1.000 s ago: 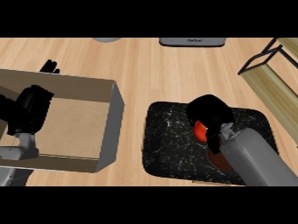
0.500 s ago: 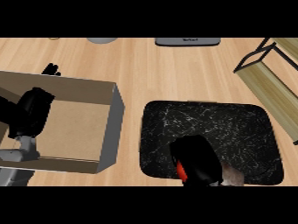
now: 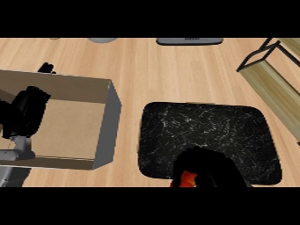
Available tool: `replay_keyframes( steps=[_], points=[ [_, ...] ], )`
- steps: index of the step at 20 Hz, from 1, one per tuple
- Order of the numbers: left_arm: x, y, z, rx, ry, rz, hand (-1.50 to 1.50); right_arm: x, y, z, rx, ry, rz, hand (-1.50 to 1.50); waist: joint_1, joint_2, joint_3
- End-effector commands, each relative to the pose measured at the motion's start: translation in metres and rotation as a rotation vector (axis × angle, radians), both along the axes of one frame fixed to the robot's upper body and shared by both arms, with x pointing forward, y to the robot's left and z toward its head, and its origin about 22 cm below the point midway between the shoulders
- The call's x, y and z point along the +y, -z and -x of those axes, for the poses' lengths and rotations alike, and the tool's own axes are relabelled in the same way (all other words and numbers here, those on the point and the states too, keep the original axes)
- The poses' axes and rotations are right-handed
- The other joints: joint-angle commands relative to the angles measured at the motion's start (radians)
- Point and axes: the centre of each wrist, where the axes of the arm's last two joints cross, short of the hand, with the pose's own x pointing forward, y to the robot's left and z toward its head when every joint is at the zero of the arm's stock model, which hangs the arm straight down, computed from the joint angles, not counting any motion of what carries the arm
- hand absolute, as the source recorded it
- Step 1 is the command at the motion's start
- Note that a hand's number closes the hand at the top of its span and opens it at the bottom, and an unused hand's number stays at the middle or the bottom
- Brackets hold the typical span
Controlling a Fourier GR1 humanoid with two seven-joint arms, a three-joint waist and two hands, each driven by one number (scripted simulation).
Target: Pick the tomato from the tray and place it in the tiered shelf
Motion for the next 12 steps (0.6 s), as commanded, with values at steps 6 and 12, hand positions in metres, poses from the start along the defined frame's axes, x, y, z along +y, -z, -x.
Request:
replay_keyframes(
  steps=[6,12],
  points=[
    [-0.012,0.003,0.002,0.04,0.043,0.002,0.0,-0.038,-0.085,0.025,-0.2,0.203,-0.166,1.5,0.026,0.008,0.0],
    [-0.003,-0.008,-0.004,0.009,0.031,0.01,0.0,-0.064,-0.107,0.014,-0.254,0.347,-0.094,1.5,0.015,0.007,0.001]
  ],
)
